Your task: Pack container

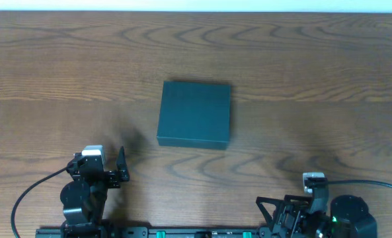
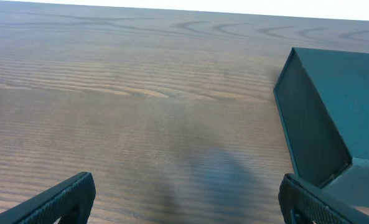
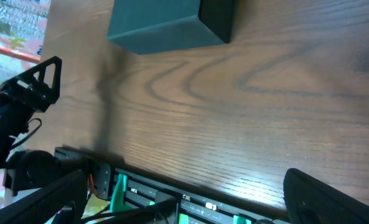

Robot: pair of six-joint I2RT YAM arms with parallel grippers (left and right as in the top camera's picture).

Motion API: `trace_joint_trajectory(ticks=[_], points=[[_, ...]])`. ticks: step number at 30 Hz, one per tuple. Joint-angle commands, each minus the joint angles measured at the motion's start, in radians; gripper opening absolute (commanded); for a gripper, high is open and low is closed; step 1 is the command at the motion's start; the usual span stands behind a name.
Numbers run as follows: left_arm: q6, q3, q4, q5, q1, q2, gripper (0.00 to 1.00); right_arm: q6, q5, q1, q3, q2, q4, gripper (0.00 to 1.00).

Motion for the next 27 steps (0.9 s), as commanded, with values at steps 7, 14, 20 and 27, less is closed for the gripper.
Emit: trace_joint_trajectory(ticks=[7,14,20,27], points=[[0.004,-0.021,0.001,-0.01,0.006,-0.008,0.95,0.009,-0.003,0.01,-0.002,-0.006,0.0,0.99],[0.004,-0.021,0.001,-0.01,0.006,-0.008,0.95,-0.045,0.057,0.01,-0.002,-0.006,0.0,0.99],[0.004,-0.021,0.001,-0.01,0.006,-0.008,0.95,-0.442,0.143,0.005,-0.015,-0.047,0.273,0.99],[0.004,-0.021,0.001,-0.01,0.006,-0.008,0.95,-0.71,0.339,-0.002,-0.089,-0.108,0.312,0.99]])
